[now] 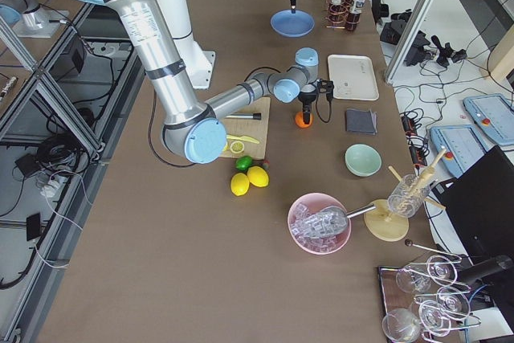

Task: Pick orange to plate
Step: 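Close the right gripper on the tangerine while the left arm pushes the plate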

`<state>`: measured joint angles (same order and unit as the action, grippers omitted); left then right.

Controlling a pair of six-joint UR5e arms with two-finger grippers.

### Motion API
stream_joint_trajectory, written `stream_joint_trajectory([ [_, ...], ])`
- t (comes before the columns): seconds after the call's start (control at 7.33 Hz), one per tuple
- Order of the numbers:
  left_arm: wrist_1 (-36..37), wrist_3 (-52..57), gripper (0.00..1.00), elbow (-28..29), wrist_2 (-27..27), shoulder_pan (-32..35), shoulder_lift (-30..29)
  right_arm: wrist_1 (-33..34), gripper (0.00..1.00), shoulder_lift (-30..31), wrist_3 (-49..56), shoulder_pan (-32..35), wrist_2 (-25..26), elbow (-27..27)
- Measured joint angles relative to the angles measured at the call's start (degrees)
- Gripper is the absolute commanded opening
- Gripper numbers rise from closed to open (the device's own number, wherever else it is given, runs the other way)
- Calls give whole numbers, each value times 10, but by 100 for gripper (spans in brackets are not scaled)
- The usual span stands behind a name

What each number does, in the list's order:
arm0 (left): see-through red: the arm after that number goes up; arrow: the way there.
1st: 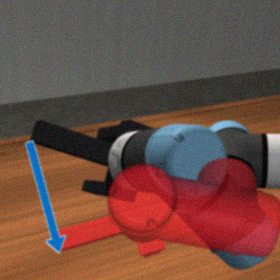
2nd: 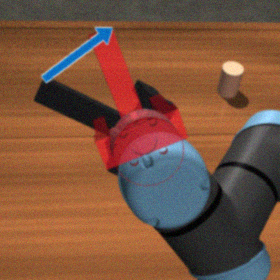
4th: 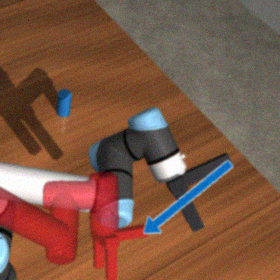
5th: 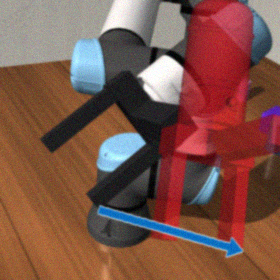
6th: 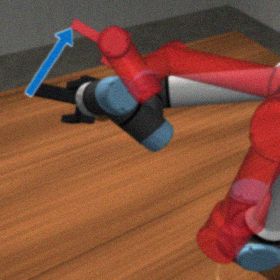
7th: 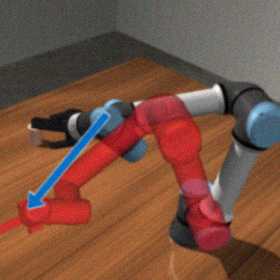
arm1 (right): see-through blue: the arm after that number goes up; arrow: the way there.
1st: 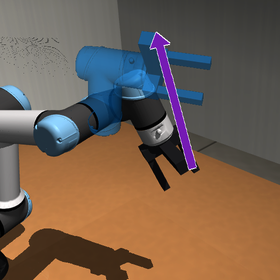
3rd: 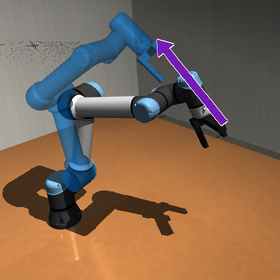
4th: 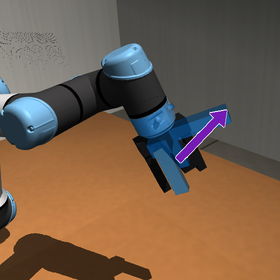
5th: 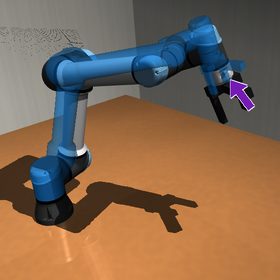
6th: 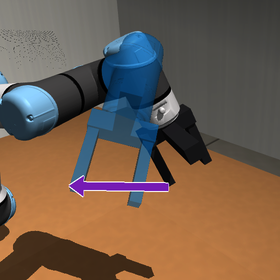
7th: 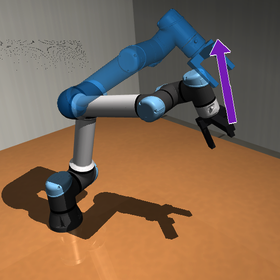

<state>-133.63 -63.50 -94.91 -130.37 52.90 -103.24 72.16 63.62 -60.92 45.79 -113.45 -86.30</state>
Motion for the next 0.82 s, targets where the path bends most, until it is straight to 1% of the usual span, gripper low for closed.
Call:
stream_joint_trajectory([
  [0.14, 35, -22, 0, -23, 2, -6, -19, 0, 100, -1, 0, -7, 4, 4],
  [0.27, 51, -40, 0, -32, 18, -22, -33, 0, 100, -1, 0, -11, 7, 8],
  [0.41, 62, -63, 0, -34, 52, -55, -50, -1, 99, -2, 0, -14, 9, 11],
  [0.55, 79, -86, 0, -34, 94, -98, -74, -1, 46, -2, 0, -15, 9, 13],
  [0.68, 95, -101, 0, -35, 131, -134, -93, -1, 0, -2, 0, -15, 9, 14],
  [0.82, 103, -110, 0, -34, 152, -153, -101, 0, 0, -2, 0, -15, 9, 14],
])
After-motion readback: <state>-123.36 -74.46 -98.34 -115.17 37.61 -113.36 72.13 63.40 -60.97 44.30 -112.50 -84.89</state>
